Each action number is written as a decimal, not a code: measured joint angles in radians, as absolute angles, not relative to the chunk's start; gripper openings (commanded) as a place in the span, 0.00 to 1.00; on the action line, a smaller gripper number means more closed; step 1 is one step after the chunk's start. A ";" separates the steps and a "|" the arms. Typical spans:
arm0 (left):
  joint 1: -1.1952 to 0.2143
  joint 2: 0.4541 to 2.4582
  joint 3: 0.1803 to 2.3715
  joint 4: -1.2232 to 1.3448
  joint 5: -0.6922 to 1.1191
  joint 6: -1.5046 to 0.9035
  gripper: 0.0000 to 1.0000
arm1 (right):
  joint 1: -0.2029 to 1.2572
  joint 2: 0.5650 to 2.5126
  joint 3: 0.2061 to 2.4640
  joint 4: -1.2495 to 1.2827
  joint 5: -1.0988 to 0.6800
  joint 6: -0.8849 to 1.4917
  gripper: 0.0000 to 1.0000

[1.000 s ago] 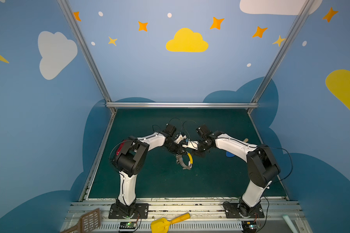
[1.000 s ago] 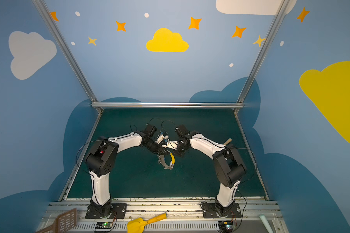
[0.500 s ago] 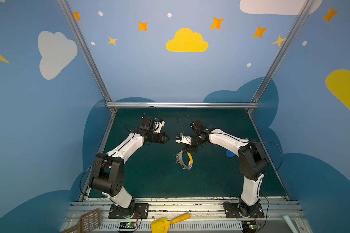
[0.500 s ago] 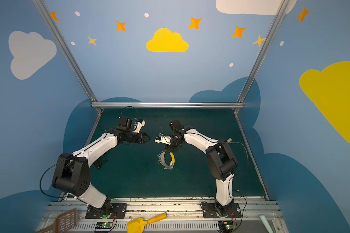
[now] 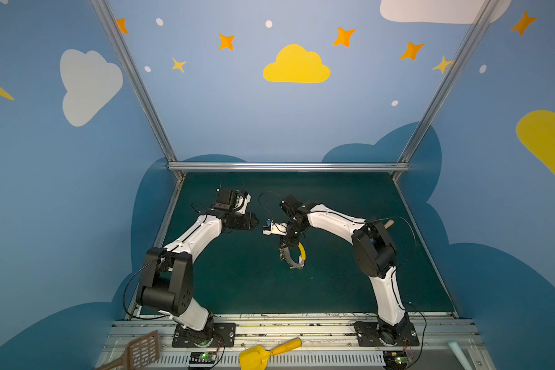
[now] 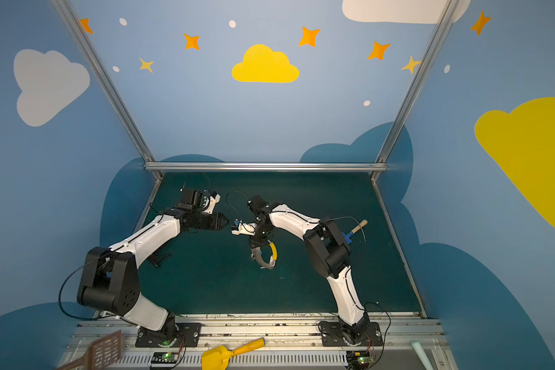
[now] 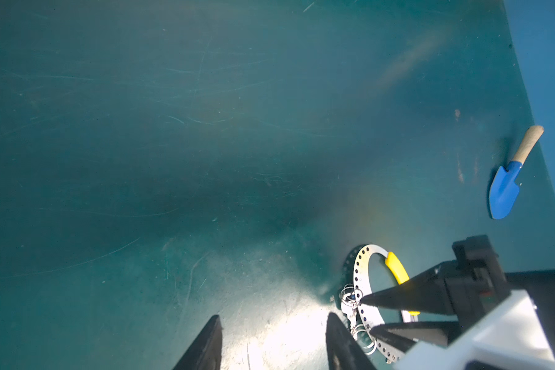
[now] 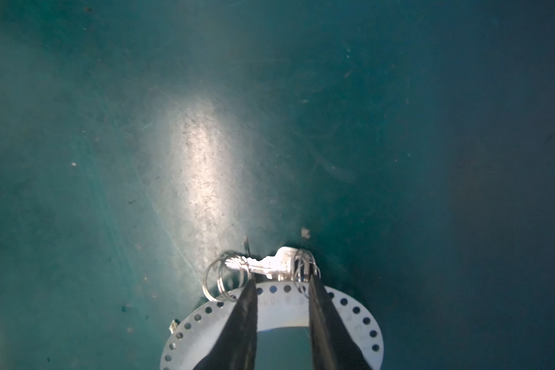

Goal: Attach keys to a key ring
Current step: Pick up the keyring from the center of the table.

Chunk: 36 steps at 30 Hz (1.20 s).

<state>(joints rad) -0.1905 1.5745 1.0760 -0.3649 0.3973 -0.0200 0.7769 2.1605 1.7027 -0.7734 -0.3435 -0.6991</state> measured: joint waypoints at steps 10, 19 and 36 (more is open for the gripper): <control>-0.190 1.575 1.066 -0.368 0.394 -0.006 0.52 | 0.784 2.221 1.747 -0.818 -0.300 -0.703 0.23; -0.189 1.575 1.066 -0.371 0.393 0.004 0.52 | 0.790 2.228 1.779 -0.828 -0.288 -0.715 0.00; -0.189 1.531 0.993 -0.339 0.419 0.015 0.51 | 0.775 1.990 1.531 -0.688 -0.317 -0.677 0.00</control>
